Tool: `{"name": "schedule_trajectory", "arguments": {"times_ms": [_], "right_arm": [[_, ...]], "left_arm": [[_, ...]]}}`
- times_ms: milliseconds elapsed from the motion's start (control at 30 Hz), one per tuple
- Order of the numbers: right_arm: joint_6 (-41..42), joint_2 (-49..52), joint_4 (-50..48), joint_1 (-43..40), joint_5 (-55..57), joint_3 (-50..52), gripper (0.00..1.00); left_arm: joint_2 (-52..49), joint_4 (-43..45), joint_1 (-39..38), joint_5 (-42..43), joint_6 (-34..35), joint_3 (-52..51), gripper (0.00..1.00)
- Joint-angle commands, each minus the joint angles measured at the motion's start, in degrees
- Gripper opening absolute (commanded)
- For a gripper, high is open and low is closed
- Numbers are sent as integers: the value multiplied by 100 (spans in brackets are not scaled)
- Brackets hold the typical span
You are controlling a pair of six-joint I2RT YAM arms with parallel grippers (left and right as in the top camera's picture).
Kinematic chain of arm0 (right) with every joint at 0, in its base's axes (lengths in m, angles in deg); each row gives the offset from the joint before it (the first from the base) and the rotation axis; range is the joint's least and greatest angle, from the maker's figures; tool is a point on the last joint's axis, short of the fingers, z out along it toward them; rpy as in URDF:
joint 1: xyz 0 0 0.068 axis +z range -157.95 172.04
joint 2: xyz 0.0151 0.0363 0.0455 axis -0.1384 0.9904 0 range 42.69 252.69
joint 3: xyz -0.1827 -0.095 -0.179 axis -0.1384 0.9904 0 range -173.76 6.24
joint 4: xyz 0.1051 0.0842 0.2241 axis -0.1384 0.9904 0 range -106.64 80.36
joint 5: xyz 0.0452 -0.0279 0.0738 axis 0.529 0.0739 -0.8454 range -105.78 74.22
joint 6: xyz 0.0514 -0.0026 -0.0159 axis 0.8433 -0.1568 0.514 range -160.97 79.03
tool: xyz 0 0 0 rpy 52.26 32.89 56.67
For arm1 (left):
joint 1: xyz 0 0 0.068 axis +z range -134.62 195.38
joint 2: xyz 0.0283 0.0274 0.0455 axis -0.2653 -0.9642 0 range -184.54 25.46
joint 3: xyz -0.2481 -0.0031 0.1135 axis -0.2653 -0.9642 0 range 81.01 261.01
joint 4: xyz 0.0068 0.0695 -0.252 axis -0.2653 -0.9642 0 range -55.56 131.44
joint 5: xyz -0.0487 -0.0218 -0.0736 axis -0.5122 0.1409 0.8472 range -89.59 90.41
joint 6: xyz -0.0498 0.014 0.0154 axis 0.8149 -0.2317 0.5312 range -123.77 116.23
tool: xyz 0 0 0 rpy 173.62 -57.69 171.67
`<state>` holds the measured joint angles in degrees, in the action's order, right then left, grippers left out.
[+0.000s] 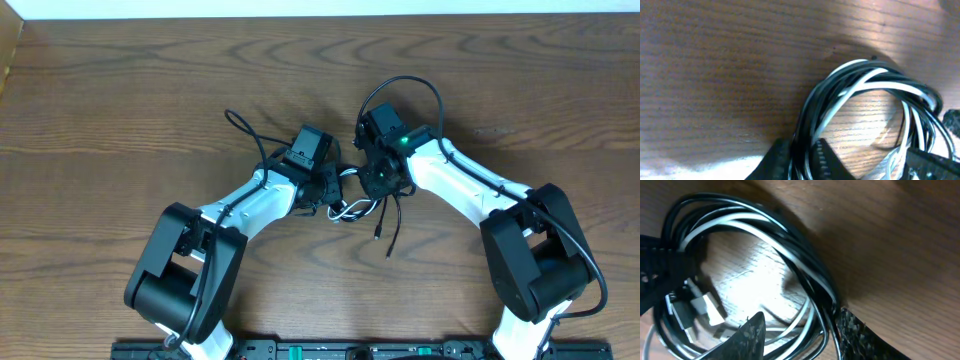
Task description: Untangle cables
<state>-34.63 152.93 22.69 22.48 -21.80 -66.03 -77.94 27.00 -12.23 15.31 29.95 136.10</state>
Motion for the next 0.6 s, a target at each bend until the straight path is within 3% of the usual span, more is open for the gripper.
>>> {"name": "schedule_trajectory", "arguments": {"times_ms": [0, 233, 567], "right_arm": [[46, -7, -9, -118, -138, -9, 44], [52, -7, 76, -402, 11, 17, 46], [245, 13, 59, -522, 9, 83, 47]], "left_arm": [[-136, -20, -13, -55, 22, 52, 13], [-55, 326, 7, 575, -503, 76, 11], [651, 837, 98, 1045, -492, 125, 8]]}}
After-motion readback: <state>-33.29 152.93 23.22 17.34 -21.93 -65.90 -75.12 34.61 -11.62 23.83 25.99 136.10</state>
